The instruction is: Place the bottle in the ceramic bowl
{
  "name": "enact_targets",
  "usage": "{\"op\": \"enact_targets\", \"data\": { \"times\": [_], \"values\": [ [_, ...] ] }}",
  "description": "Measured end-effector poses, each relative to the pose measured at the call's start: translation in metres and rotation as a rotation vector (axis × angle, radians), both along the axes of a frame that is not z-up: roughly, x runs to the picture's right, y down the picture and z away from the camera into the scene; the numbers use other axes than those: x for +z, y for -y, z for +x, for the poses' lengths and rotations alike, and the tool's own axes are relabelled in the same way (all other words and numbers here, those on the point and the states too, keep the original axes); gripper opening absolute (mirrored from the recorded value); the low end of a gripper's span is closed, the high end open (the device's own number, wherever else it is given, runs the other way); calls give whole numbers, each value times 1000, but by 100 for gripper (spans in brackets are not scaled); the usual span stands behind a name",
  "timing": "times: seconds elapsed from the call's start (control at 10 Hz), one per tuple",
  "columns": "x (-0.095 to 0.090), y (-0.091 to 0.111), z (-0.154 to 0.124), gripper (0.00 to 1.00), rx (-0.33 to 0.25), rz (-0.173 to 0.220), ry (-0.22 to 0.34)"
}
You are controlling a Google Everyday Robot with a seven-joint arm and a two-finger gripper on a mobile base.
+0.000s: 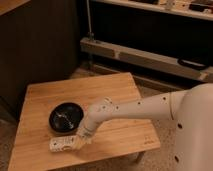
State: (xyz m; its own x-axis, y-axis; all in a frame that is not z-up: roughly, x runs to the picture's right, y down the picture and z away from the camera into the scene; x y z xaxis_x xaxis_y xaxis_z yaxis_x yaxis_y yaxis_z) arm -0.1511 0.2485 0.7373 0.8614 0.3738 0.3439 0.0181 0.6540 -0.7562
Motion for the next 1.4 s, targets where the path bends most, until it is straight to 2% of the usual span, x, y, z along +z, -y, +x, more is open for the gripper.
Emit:
{"op": "enact_targets", "data": {
  "times": [0.3,0.4,0.7,0.9,1.0,1.2,1.3,1.4],
  "values": [
    [-37,39,-6,0,1,55,25],
    [-56,64,-8,0,5,76,30],
    [-73,102,-13,0,5,79,-22],
    [-65,116,-12,0,18,68,-83],
    [-52,120,-12,0,22,61,-133],
    [-19,115,-10,1,26,42,-230],
    [2,109,-6,5,31,29,-289],
    [22,103,-3,15,25,11,-371]
  ]
}}
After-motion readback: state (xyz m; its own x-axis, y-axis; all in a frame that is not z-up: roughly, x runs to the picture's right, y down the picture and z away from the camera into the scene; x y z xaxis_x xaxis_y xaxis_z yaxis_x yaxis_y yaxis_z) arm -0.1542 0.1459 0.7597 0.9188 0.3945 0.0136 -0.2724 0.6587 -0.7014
